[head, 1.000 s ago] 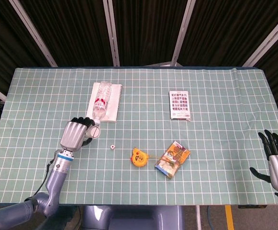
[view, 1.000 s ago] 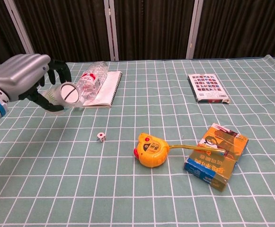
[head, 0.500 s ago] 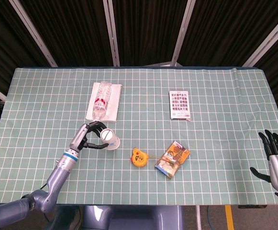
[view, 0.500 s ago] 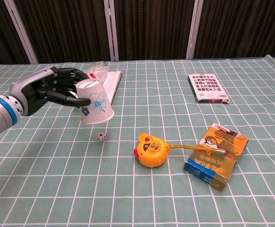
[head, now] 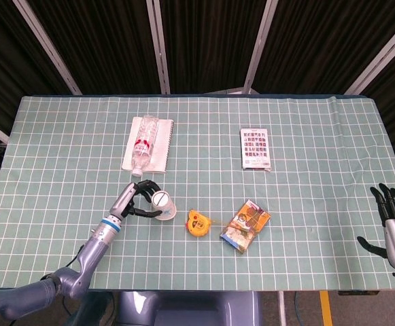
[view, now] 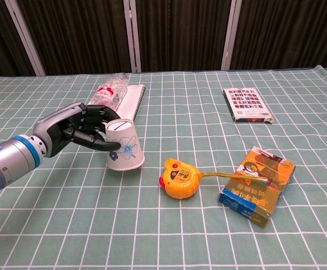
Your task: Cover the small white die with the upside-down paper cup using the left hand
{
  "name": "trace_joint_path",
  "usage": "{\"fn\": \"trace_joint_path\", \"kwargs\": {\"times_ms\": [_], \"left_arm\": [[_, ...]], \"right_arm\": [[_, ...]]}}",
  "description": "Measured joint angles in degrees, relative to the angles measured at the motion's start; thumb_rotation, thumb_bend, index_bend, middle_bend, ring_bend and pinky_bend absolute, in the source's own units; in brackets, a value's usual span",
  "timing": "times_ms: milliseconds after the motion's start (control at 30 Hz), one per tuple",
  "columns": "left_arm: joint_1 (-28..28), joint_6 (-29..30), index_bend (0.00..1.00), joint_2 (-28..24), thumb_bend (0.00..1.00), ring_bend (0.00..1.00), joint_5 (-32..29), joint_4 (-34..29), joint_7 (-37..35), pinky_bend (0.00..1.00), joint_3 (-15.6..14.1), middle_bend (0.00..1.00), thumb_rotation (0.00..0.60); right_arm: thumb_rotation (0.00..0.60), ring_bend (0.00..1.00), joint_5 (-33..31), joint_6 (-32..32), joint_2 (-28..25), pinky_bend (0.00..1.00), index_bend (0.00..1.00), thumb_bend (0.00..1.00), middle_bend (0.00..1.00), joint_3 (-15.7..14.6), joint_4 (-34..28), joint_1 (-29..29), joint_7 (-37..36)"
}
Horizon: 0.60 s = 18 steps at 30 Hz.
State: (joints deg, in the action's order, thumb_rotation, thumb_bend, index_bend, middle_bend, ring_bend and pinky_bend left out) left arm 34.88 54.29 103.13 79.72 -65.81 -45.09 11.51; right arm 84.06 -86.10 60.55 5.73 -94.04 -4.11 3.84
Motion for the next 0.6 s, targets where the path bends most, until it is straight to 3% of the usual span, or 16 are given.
{"fn": "trace_joint_path", "kwargs": {"times_ms": [267,333,400,467,600], "left_arm": [[0.2,0.7,0.43,1.0,0.16,0.39,-0.2,2.0,2.0,0.45,-0.4,0.40,0.600],[0.2,0.7,0.37,1.0,0.13,0.32,-0.1,2.3,3.0,0.39,-0.8,0.31,0.600],[0.4,0.6,0.17,0.6,0.03,0.11,0.5,2.4,3.8,0.16,-1.6,0.10,0.600],[0.5,0.6,0.03,-0.3,0.00,0.00,1.3,2.2,4.1,0.02,-2.3,0.00,0.600],[0.4,1.5,0.00,-1.7,0.00,0.00,2.3,0.6,3.7,0.00,-2.8,0.00,0.600]], "right_arm": [[0.600,0.00,-0.3,0.1,0.1,0.00,0.00,0.00,0.00,0.1,0.0,0.0,0.1],[0.600,0.00,-0.3,0.1,0.1,0.00,0.00,0.00,0.00,0.1,0.0,0.0,0.1],[0.600,0.00,-0.2,0.1,0.1,0.00,0.00,0.00,0.00,0.1,0.0,0.0,0.0],[0.600,0.00,-0.2,0.1,0.0,0.00,0.00,0.00,0.00,0.1,0.0,0.0,0.1],[0.600,0.00,0.0,0.0,0.0,0.00,0.00,0.00,0.00,0.0,-0.1,0.0,0.2]]}}
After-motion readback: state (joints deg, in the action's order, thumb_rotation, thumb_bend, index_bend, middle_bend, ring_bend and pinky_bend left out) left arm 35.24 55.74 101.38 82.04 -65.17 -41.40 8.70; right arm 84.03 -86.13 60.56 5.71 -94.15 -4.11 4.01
